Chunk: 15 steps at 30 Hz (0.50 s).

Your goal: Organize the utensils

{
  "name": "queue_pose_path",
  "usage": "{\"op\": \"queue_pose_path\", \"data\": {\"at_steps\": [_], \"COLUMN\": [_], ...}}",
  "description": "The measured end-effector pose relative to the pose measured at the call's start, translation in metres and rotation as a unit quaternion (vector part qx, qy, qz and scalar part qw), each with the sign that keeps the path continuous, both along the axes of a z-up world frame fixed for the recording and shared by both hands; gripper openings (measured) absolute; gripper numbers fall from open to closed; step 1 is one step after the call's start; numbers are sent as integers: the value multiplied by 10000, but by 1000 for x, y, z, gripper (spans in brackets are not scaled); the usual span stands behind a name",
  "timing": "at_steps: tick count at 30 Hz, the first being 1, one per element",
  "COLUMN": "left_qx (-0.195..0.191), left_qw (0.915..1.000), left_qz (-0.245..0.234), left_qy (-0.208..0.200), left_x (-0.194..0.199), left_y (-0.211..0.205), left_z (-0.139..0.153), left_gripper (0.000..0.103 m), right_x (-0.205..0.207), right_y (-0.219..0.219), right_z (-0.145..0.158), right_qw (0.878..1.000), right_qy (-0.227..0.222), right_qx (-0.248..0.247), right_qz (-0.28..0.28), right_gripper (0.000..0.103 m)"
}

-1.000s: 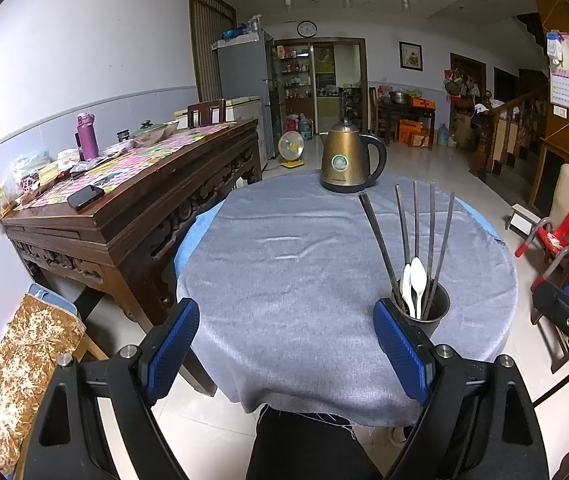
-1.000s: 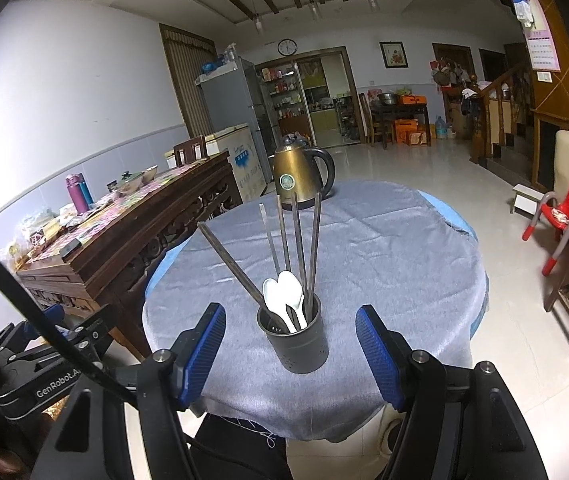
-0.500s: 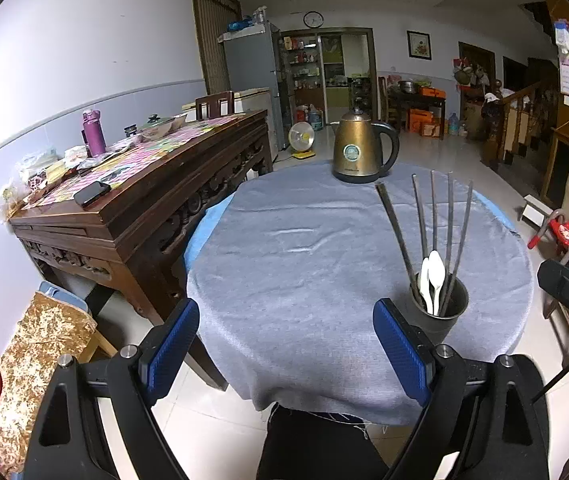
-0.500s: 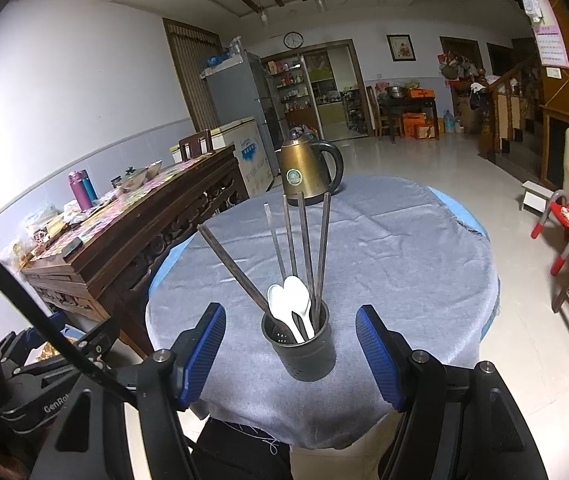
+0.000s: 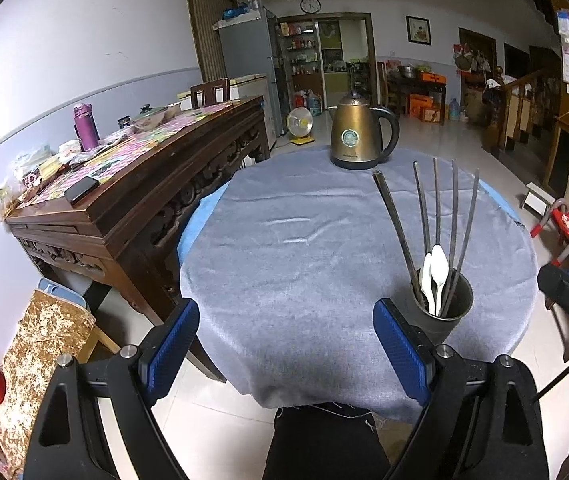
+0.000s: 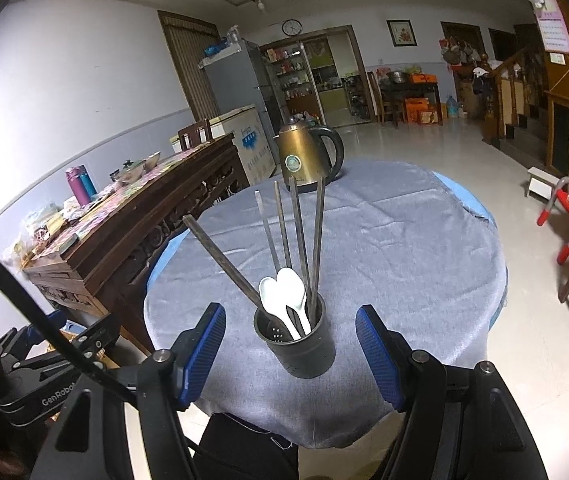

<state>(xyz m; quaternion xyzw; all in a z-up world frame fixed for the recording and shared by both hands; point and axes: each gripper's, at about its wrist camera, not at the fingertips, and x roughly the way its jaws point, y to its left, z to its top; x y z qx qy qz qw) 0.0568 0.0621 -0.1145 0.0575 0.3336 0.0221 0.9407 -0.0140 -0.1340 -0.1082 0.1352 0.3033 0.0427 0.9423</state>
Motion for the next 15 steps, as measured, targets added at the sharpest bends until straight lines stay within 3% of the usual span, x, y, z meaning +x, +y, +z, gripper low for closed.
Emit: {"op": "queue_pose_path", "data": {"at_steps": [8, 15], "left_qx": [-102, -241], "left_qw": [9999, 9994], "left_qz": [67, -210], "left_qy": [-24, -159], "left_x": [16, 30], "left_y": [11, 20], "left_z": [2, 0], "left_gripper": [89, 89], "right_x": [20, 23], "right_y": [8, 17], "right_z": [1, 10], "right_qw": [9999, 9995], "right_qy": [-2, -188], "right_qx": [-65, -243], "right_qz": [92, 74], "right_gripper": [71, 71]}}
